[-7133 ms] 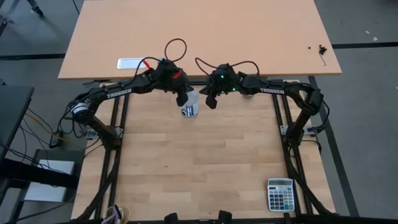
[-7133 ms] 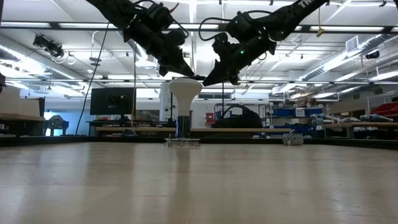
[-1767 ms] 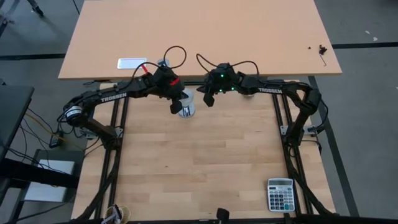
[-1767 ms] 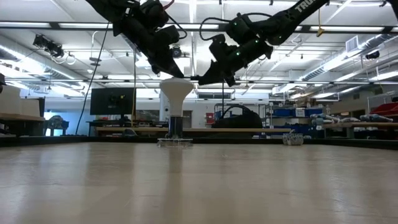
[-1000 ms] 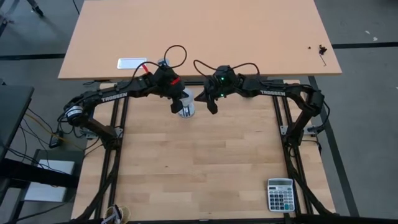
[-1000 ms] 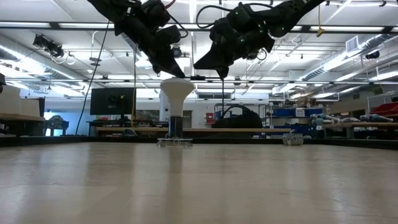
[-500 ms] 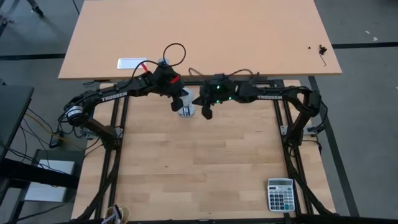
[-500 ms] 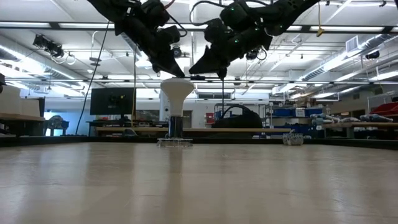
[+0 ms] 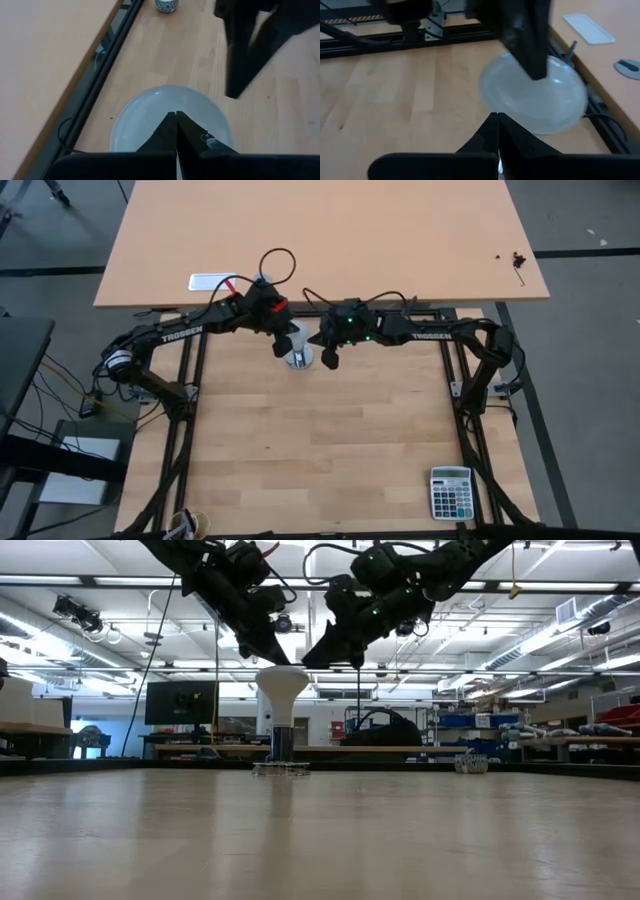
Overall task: Screw lightbulb
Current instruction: Remove the bulb from the lamp socket
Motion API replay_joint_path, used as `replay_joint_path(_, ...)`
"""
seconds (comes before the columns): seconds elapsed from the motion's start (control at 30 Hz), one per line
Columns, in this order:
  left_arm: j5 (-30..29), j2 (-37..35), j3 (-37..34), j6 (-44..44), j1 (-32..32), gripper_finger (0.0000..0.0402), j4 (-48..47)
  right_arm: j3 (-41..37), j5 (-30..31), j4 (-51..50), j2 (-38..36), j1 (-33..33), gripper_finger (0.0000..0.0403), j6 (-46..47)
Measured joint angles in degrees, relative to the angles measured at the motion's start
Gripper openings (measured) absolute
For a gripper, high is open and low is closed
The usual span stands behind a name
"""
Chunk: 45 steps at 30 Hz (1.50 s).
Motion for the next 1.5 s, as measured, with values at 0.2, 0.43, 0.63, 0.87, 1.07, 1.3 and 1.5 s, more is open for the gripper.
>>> replay_joint_path(0.2,-0.06,0.0,0.0,-0.07,0.0,0.0,-0.17,0.0,-0.59,0.02,0.02,-0.49,0.0011,-0.27)
replay_joint_path(0.43,-0.17,0.0,0.0,-0.13,0.0,0.0,-0.21,0.0,-2.37,1.38,0.04,0.73,0.0011,-0.09)
replay_joint_path(0.63,-0.2,0.0,0.0,-0.23,0.0,0.0,-0.24,0.0,-0.72,3.58,0.07,2.45,0.0011,-0.44)
replay_joint_path(0.87,-0.2,0.02,-0.04,-0.39,0.0,0.0,-0.22,0.0,1.25,2.75,0.07,1.99,0.0011,-0.44)
replay_joint_path(1.07,-0.09,0.02,-0.07,-0.66,0.0,0.0,-0.24,0.01,1.43,1.98,0.19,0.44,0.0011,-0.56)
replay_joint_path(1.3,-0.1,0.02,-0.09,-1.27,0.01,0.0,-0.36,0.11,-0.45,2.08,3.03,-1.03,0.0011,-0.55)
replay_joint_path(1.5,-0.79,0.02,-0.11,-1.44,-0.11,0.0,-0.39,0.0,0.39,3.0,3.85,-2.86,0.0011,0.48)
